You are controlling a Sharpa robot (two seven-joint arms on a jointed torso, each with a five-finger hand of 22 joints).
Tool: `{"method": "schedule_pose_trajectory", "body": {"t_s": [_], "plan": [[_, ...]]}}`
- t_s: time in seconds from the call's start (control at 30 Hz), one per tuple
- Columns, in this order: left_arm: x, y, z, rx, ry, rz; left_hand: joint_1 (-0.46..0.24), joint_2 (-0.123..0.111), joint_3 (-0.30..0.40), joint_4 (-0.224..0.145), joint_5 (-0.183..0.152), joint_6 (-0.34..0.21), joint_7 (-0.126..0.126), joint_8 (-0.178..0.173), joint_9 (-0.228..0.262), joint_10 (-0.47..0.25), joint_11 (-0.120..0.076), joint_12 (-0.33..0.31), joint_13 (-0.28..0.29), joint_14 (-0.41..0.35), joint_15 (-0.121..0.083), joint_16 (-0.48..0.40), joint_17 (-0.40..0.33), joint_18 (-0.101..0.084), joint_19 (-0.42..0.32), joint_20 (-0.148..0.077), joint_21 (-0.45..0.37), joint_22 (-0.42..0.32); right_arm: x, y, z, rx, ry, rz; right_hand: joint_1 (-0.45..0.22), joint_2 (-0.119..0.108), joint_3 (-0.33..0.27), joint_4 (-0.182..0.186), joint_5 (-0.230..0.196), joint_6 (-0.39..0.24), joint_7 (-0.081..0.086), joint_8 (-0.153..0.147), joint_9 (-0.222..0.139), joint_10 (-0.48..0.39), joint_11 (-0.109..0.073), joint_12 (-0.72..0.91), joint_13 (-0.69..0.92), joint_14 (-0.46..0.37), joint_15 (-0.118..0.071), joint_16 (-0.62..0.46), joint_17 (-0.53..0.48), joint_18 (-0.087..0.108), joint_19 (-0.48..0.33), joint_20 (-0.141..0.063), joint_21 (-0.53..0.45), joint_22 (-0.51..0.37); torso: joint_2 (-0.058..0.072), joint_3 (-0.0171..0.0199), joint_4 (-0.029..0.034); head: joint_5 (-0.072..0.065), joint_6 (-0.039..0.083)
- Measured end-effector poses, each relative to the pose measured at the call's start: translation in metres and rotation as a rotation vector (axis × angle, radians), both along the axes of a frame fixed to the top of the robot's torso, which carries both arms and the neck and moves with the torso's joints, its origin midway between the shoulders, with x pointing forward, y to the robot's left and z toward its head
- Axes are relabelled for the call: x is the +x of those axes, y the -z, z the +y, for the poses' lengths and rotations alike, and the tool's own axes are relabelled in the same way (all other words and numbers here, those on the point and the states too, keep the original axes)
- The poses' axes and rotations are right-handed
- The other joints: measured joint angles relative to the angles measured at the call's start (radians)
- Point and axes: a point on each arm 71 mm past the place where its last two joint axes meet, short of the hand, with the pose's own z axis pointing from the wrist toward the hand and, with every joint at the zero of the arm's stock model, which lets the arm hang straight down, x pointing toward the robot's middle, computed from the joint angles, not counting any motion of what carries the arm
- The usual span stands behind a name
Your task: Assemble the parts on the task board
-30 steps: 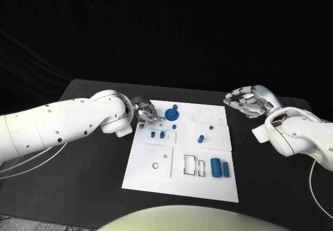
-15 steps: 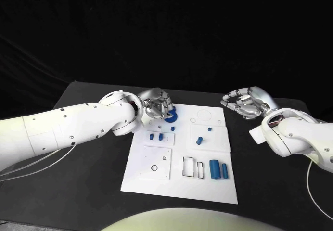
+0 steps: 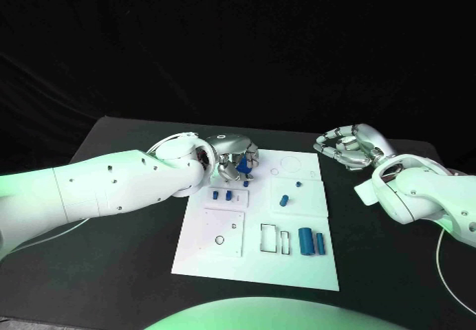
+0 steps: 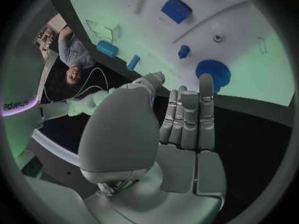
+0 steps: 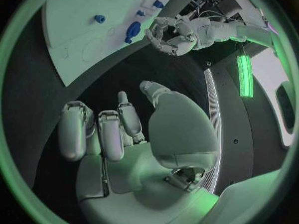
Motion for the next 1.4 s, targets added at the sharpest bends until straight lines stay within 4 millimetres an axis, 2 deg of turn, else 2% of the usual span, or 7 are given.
{"method": "schedule_pose_trajectory", "body": {"t_s": [0.3, 0.47, 0.73, 0.83, 0.97, 1.07, 1.4], "plan": [[-0.003, 0.012, -0.005, 0.093, 0.044, 0.006, 0.006, 0.006, -0.019, 0.008, 0.0, 0.02, 0.006, -0.017, -0.012, 0.016, 0.005, -0.021, -0.024, 0.038, 0.003, 0.068, 0.059, 0.0, 0.004, 0.004, 0.03, 0.023, 0.0, 0.0, 0.0, 0.0, -0.001, 0.001, 0.0, 0.0, 0.0, 0.0, 0.0, 0.0, 0.0, 0.0, 0.0, 0.0, 0.0, 0.0, 0.0, 0.0, 0.0, 0.0, 0.0, 0.0, 0.0, 0.0, 0.0, 0.0, 0.0, 0.0005, 0.0013, -0.004, -0.002], [-0.001, 0.017, -0.005, 0.129, 0.037, 0.014, 0.006, 0.006, -0.025, 0.008, 0.0, 0.021, 0.007, -0.023, -0.015, 0.016, 0.005, -0.031, -0.03, 0.038, 0.003, 0.074, 0.059, 0.0, 0.004, 0.004, 0.034, 0.028, 0.0, 0.0, 0.0, 0.001, -0.002, 0.001, 0.0, 0.0, 0.0, 0.0, 0.0, -0.004, -0.004, 0.0, 0.001, 0.0, 0.0, 0.0, 0.0, 0.0, 0.0, 0.0, 0.0, 0.0, 0.0, 0.0, 0.0, 0.0, -0.001, 0.0006, 0.0009, -0.003, -0.004], [0.002, 0.021, -0.006, 0.164, 0.027, 0.02, 0.024, 0.024, -0.024, 0.008, 0.0, 0.033, 0.009, -0.029, -0.02, 0.016, 0.005, -0.046, -0.043, 0.034, 0.007, 0.077, 0.033, 0.0, 0.004, 0.003, 0.046, 0.038, -0.001, 0.0, 0.0, 0.001, -0.002, 0.001, 0.0, 0.0, 0.0, 0.0, 0.0, -0.004, -0.004, 0.0, 0.001, 0.0, 0.0, 0.0, -0.001, 0.0, 0.0, 0.0, 0.0, 0.0, -0.002, -0.002, 0.0, 0.0, -0.001, 0.0011, 0.0008, -0.005, -0.005], [0.002, 0.023, -0.008, 0.17, 0.028, 0.022, 0.031, 0.023, -0.024, 0.008, 0.0, 0.038, 0.005, -0.029, -0.021, 0.02, 0.009, -0.046, -0.046, 0.034, 0.007, 0.081, 0.033, 0.0, 0.0, 0.007, 0.05, 0.041, -0.001, 0.0, 0.0, 0.001, -0.002, 0.001, 0.0, 0.0, 0.0, 0.0, 0.0, -0.004, -0.004, 0.0, 0.001, 0.0, 0.0, 0.0, -0.002, 0.0, 0.0, 0.0, 0.0, 0.0, -0.004, -0.004, 0.0, 0.001, -0.001, 0.0012, 0.0008, -0.006, -0.006], [0.002, 0.024, -0.009, 0.178, 0.027, 0.026, 0.042, 0.035, -0.008, 0.004, 0.0, 0.059, 0.001, -0.029, -0.024, 0.035, 0.005, -0.051, -0.052, 0.034, 0.007, 0.095, 0.043, 0.0, 0.0, 0.007, 0.059, 0.048, -0.001, 0.0, 0.0, 0.001, -0.002, 0.001, 0.0, 0.0, 0.0, 0.0, 0.0, -0.004, -0.004, 0.0, 0.001, 0.0, 0.0, 0.0, -0.002, 0.0, 0.0, 0.0, 0.0, 0.0, -0.004, -0.004, 0.0, 0.001, -0.001, 0.0017, 0.0007, -0.004, -0.007], [0.002, 0.025, -0.009, 0.183, 0.025, 0.029, 0.05, 0.035, 0.005, 0.003, 0.0, 0.071, 0.0, -0.029, -0.025, 0.058, -0.001, -0.052, -0.054, 0.041, -0.001, 0.111, 0.058, 0.0, 0.0, 0.007, 0.08, 0.068, -0.001, 0.0, 0.0, 0.001, -0.002, 0.001, 0.0, 0.0, 0.0, 0.0, 0.0, -0.004, -0.004, 0.0, 0.001, 0.0, 0.0, 0.0, -0.002, 0.0, 0.0, 0.0, 0.0, 0.0, -0.004, -0.004, 0.0, 0.001, -0.001, 0.0018, 0.0008, -0.004, -0.008], [0.003, 0.028, -0.01, 0.202, 0.021, 0.043, 0.062, 0.039, 0.036, -0.002, 0.0, 0.096, -0.004, -0.037, -0.029, 0.092, -0.009, -0.052, -0.059, 0.066, -0.008, 0.145, 0.094, 0.0, 0.022, 0.0, 0.124, 0.125, -0.001, 0.0, 0.0, 0.002, -0.003, 0.001, 0.0, 0.0, 0.0, 0.0, 0.0, -0.004, -0.004, 0.0, 0.0, 0.0, 0.0, 0.0, -0.002, 0.0, 0.0, 0.0, 0.0, 0.0, -0.004, -0.004, 0.0, 0.0, -0.002, 0.0022, 0.0012, -0.005, -0.01]]}}
